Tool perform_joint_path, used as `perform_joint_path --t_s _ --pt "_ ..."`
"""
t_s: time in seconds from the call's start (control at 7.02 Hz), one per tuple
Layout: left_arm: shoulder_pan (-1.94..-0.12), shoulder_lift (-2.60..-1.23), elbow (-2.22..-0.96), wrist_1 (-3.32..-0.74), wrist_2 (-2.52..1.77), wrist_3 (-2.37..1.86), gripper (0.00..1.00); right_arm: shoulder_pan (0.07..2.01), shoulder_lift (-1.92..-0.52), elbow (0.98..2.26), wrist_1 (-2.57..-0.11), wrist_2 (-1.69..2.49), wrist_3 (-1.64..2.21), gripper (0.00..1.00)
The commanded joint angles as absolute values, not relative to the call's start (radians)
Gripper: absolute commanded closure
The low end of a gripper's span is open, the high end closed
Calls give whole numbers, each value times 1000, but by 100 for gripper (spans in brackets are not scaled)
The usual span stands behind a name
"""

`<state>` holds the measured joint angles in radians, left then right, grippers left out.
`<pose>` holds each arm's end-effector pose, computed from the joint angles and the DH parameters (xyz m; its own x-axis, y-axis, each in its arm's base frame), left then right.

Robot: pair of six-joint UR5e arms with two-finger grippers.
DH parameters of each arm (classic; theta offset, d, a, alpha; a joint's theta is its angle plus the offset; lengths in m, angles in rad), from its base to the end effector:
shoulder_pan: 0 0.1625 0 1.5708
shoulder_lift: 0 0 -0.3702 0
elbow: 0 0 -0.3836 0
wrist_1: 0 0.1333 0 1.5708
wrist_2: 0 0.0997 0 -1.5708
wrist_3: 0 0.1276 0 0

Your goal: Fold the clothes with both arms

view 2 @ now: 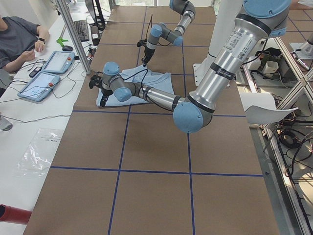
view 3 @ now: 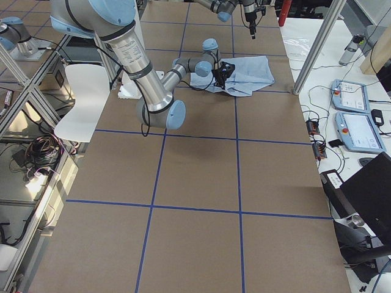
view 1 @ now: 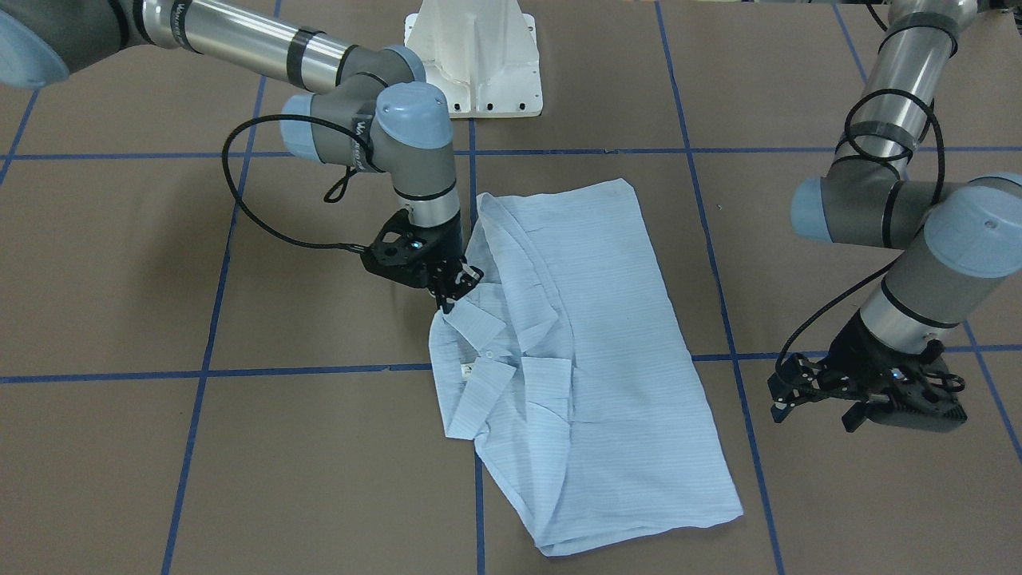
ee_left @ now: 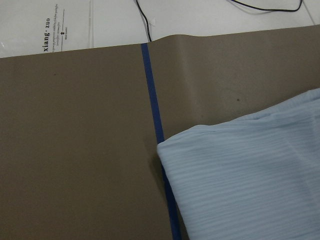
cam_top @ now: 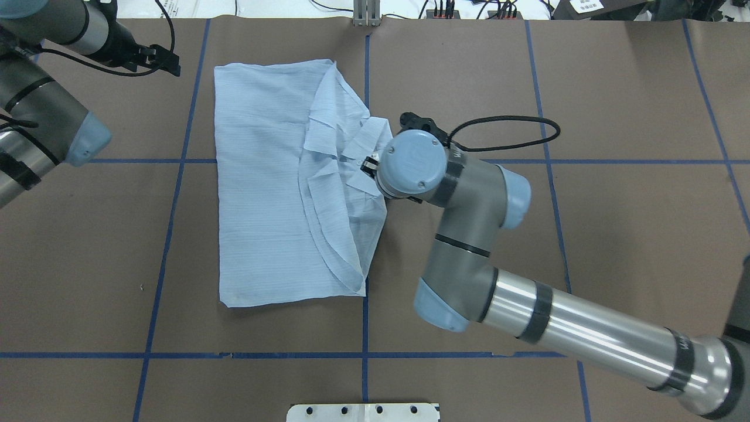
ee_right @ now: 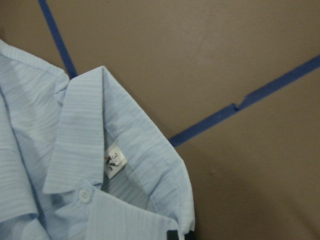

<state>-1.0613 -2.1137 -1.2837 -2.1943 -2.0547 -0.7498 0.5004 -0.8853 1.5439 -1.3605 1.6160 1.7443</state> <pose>0.2832 -0.6585 0.3776 0.6496 0.1655 -0.7421 0.1799 0.9148 0.3615 -0.5525 -0.4475 0.2205 0.4805 0.4593 0.7471 -0.5401 0.8262 -0.1606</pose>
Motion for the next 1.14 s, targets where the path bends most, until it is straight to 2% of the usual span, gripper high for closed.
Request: perform_joint_path --t_s 0.0,0.43,0.57,0.71,0.86,1.0 --pt "-1058 -2112 -1310 -2186 -2059 -758 0 483 -1093 1718 -1373 1611 1729 100" --pt "-1052 -2079 -1353 -2183 -2086 -758 0 494 -1147 1733 -1370 1602 1671 100" --pt "-1052 -2076 -1351 -2183 -2086 -758 0 503 -1155 1736 -1370 1591 1625 88" --pt "-1052 -2075 -1353 -2183 -2089 -758 0 526 -1151 1740 -1385 1597 1536 1" --pt "-1052 -2071 -1353 -2183 -2106 -758 0 557 -1147 1764 -1425 1624 1469 0" --pt "-1051 -2063 -1353 -2186 -2108 -756 0 567 -1082 1770 -1531 1676 1360 0"
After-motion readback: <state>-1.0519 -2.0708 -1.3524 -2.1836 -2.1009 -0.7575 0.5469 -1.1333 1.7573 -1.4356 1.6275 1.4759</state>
